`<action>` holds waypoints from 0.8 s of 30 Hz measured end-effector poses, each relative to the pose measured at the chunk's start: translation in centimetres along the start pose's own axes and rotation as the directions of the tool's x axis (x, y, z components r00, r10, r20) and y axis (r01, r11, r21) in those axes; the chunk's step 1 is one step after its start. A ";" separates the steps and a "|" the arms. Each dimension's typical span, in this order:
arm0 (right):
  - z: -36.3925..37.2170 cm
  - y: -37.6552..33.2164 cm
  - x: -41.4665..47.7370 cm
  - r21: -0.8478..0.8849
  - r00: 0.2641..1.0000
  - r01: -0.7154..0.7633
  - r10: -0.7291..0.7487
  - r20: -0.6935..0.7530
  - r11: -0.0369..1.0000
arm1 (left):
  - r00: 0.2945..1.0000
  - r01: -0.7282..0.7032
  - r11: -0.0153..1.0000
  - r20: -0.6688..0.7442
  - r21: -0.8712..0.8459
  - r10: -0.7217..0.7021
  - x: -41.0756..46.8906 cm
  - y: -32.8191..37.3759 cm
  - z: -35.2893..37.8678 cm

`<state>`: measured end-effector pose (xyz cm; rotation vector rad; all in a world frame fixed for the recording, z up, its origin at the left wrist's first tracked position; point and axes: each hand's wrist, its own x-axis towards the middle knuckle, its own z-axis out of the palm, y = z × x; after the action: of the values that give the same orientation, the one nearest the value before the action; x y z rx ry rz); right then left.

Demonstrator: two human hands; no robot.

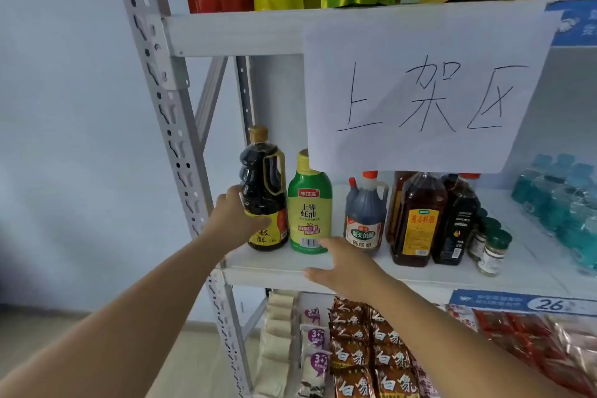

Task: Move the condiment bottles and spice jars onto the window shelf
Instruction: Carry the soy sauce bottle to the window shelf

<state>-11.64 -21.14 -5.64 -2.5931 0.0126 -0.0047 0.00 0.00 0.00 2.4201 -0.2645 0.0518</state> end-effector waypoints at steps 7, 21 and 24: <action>3.3 -3.7 5.2 0.238 0.988 -0.130 0.145 -0.050 0.963 | 0.997 0.073 0.939 0.004 -0.336 -0.076 6.6 -0.2 0.8; 6.3 -5.7 8.4 0.500 0.960 -0.229 0.278 -0.026 0.835 | 0.997 -0.072 0.922 -0.041 -0.380 0.061 9.3 -1.4 1.6; 6.7 -5.8 8.3 0.519 0.960 -0.236 0.280 -0.008 0.822 | 0.995 -0.092 0.946 -0.067 -0.309 0.075 8.4 -1.4 0.9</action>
<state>-3.23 -12.81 -8.35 -2.0312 0.3501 -0.0161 8.51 -0.99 -0.66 2.0885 -0.3251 0.1057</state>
